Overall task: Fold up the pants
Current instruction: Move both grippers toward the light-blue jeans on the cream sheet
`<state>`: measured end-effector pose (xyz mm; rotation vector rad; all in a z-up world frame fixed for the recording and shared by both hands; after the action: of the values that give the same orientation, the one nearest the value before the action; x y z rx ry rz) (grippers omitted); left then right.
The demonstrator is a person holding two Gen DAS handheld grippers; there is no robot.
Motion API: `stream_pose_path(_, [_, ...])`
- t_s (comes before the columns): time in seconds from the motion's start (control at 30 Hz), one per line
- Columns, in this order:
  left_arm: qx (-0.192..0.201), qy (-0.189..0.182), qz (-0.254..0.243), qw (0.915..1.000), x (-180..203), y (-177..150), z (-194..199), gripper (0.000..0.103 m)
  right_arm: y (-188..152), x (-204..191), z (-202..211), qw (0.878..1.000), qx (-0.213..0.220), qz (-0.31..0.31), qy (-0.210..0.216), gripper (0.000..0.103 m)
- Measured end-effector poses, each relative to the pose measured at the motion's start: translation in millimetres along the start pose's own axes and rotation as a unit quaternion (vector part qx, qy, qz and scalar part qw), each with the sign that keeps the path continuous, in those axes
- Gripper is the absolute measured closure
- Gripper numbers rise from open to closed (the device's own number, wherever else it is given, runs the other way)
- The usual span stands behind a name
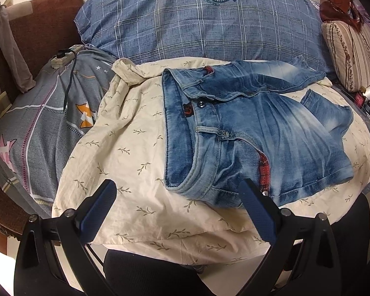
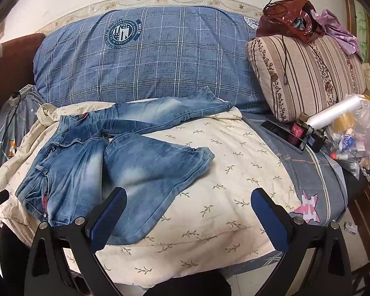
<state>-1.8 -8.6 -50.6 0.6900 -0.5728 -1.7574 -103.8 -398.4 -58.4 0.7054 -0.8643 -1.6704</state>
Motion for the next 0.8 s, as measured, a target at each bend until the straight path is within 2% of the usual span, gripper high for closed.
stream_pose_path(0.37, [-0.022, -0.020, -0.011, 0.9995, 8.2, 3.3, -12.4, 0.003, 2.4, 8.1, -15.1, 1.000, -0.012, -0.008, -0.001, 0.002])
stream_pose_path(0.8, [-0.041, -0.052, -0.006, 0.9978, 34.3, 28.4, -29.9, 0.003, 9.7, 19.4, -39.5, 0.999, -0.033, -0.021, 0.001, 0.002])
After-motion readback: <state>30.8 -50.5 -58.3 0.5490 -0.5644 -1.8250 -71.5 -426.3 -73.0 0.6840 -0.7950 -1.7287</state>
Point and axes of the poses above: each gripper's, at about its wrist camera, not at the fingertips, and z roughly against the way its jaws point, x to its right, y to its top, the point moved 6 cm from there along -z, roughly the way its jaws point, and after that the axes turned 5 degrees about y, right-handed, at the moved point
